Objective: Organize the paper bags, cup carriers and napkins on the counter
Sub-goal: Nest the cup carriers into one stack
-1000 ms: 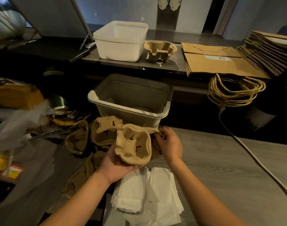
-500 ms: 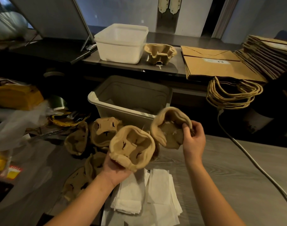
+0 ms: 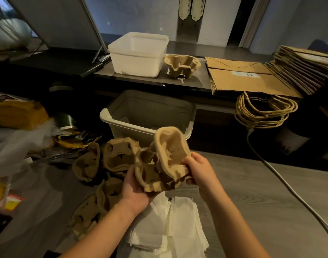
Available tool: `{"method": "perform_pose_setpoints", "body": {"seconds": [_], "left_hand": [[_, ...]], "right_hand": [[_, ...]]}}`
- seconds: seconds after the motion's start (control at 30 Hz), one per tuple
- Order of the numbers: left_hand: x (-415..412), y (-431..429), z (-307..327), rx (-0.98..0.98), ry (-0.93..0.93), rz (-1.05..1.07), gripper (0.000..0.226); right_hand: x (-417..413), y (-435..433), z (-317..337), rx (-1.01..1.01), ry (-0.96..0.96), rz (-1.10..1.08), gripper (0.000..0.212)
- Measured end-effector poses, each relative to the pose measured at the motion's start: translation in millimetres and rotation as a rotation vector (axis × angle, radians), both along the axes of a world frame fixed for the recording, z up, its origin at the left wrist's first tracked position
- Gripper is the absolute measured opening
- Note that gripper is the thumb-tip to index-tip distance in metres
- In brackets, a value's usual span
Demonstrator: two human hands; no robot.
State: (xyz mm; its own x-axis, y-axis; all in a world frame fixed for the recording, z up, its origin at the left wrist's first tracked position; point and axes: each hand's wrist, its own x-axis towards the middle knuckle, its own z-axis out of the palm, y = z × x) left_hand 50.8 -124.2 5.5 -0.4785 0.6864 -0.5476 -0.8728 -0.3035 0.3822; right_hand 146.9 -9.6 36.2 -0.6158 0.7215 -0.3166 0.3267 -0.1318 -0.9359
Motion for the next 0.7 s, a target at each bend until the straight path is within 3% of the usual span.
{"method": "perform_pose_setpoints", "body": {"seconds": [0.17,0.3,0.37,0.53,0.63,0.7], "left_hand": [[-1.4,0.7,-1.8,-0.049,0.038,0.028,0.031],[-2.9,1.9,-2.9,-0.044,0.052,0.043,0.033],[-4.3,1.6,-2.6,-0.017,0.052,0.045,0.034],[-7.9,0.5,-9.0,0.020,0.045,-0.006,0.036],[-12.0,-2.6,-13.9,0.040,0.004,-0.044,0.035],[-13.9,-5.7,-14.1,0.066,-0.060,-0.068,0.060]], "right_hand": [[-1.1,-8.3,-6.8,0.089,-0.153,0.114,0.018],[-0.7,-8.8,-9.4,0.627,-0.408,0.210,0.038],[-1.4,-6.8,-10.4,0.758,-0.522,0.264,0.041],[-3.5,-2.4,-19.1,0.834,-0.733,0.391,0.054],[-5.7,-8.2,-26.2,0.808,-0.627,0.328,0.061],[-4.4,-5.4,-31.2,0.702,-0.506,0.162,0.060]]}}
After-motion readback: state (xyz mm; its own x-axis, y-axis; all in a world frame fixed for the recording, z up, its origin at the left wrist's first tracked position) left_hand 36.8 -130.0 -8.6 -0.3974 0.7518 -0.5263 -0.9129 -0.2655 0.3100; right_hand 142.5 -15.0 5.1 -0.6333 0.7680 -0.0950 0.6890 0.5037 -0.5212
